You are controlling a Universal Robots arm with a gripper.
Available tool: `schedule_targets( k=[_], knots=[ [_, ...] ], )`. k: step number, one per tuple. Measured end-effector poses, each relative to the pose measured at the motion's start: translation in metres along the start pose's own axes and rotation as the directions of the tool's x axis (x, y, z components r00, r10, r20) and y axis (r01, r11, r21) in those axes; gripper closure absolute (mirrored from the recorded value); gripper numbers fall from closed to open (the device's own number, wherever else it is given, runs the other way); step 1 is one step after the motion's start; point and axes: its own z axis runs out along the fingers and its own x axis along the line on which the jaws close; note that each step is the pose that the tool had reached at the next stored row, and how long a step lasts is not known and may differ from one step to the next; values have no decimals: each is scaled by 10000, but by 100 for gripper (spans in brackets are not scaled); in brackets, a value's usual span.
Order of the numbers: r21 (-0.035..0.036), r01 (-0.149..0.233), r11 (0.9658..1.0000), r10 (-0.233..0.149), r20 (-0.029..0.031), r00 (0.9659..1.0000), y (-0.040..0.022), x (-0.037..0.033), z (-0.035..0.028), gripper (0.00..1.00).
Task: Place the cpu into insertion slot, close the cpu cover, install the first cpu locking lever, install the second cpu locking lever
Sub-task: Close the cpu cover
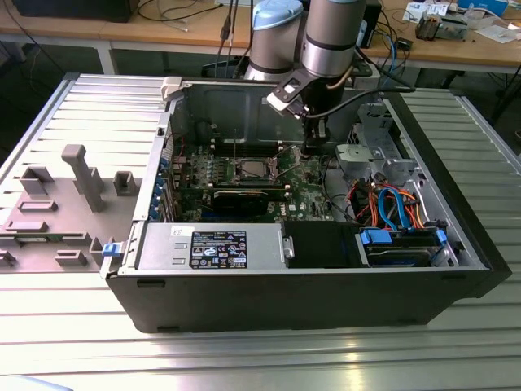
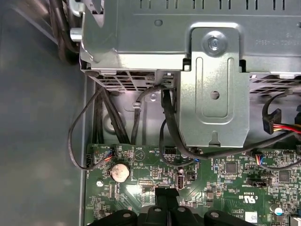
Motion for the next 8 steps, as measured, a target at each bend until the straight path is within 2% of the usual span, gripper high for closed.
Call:
schedule_targets(
  k=[5, 8],
  knots=[
    [2, 10, 10000, -10, 0, 10000, -28, 1, 10, 89],
    [1, 9, 10000, -9, 0, 10000, -81, 3, 8, 89]
  ],
)
